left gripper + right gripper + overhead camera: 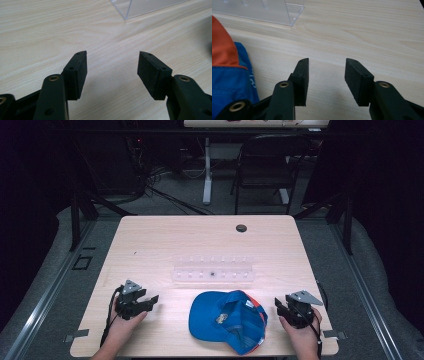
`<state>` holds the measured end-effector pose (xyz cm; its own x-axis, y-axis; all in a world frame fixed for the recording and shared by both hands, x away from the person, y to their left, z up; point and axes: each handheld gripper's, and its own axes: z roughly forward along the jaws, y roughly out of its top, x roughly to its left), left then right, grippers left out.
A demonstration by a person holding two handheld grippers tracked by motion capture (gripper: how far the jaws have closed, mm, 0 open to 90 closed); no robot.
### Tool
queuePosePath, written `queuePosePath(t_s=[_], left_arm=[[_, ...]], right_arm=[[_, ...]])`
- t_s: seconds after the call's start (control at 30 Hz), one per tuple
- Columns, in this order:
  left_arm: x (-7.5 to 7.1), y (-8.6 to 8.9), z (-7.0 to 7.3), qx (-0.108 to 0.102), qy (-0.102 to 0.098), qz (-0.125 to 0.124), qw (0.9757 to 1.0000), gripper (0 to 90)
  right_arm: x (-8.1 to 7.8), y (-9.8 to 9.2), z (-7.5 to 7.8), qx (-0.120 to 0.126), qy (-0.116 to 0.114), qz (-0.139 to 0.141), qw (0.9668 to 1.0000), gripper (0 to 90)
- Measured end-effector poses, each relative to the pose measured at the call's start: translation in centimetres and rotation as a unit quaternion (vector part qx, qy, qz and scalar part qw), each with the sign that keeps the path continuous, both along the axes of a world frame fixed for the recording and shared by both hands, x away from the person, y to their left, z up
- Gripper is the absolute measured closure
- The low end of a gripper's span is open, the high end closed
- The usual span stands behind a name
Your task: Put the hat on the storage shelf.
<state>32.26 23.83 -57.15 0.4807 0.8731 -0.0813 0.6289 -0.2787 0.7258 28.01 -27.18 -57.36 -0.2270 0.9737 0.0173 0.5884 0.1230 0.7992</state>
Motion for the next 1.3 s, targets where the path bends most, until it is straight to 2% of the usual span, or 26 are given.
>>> queuePosePath(t_s=[0.3, 0.43, 0.47, 0.57, 0.6, 0.63, 0.7, 0.8, 1.13, 1.2, 1.23, 1.27, 1.3], left_arm=[[-0.1, -0.1, 0.2, 0.008, -0.006, -0.006, 0.9999, 41.1], [-0.3, -0.3, 0.3, 0.01, -0.012, -0.008, 0.9998, 40.4], [-0.4, -0.4, 0.3, 0.011, -0.012, -0.01, 0.9998, 40.3], [-0.5, -0.5, 0.4, 0.012, -0.015, -0.01, 0.9998, 39.4], [-0.5, -0.5, 0.4, 0.01, -0.019, -0.01, 0.9997, 39.2], [-0.5, -0.5, 0.4, 0.01, -0.019, -0.01, 0.9997, 38.9], [-0.5, -0.4, 0.4, 0.006, -0.017, -0.01, 0.9998, 38.5], [-0.5, -0.5, 0.4, 0.012, -0.018, -0.01, 0.9997, 38.5], [-0.6, -0.5, 0.4, 0.011, -0.018, -0.011, 0.9997, 38.5], [-0.6, -0.5, 0.4, 0.01, -0.018, -0.011, 0.9997, 38.6], [-0.6, -0.5, 0.4, 0.01, -0.018, -0.011, 0.9997, 38.5], [-0.6, -0.5, 0.4, 0.01, -0.018, -0.011, 0.9997, 38.6], [-0.6, -0.5, 0.4, 0.011, -0.017, -0.011, 0.9997, 38.6]], right_arm=[[-0.2, 0.5, 0.2, 0.011, 0.013, 0.003, 0.9998, 53.4], [-0.4, 0.7, 0.7, 0.015, 0.023, 0.002, 0.9996, 52.6], [-0.6, 0.8, 0.9, 0.019, 0.035, 0.009, 0.9992, 52.6], [-0.8, 1.0, 1.0, 0.022, 0.038, 0.009, 0.999, 52.9], [-1.0, 1.1, 1.1, 0.028, 0.052, 0.01, 0.9982, 54.4], [-1.0, 1.1, 1.1, 0.028, 0.052, 0.01, 0.9982, 54.4], [-1.2, 1.2, 1.4, 0.043, 0.063, 0.018, 0.9969, 55.0], [-1.3, 1.3, 1.7, 0.055, 0.072, 0.028, 0.9955, 55.8], [-1.4, 1.3, 3.4, 0.066, 0.109, 0.052, 0.9905, 56.3], [-1.7, 1.3, 3.9, 0.074, 0.128, 0.062, 0.987, 57.5], [-1.7, 1.3, 3.9, 0.074, 0.128, 0.062, 0.987, 57.5], [-1.8, 1.3, 4.4, 0.09, 0.137, 0.068, 0.9842, 58.2], [-1.8, 1.3, 4.4, 0.09, 0.137, 0.068, 0.9842, 58.2]])
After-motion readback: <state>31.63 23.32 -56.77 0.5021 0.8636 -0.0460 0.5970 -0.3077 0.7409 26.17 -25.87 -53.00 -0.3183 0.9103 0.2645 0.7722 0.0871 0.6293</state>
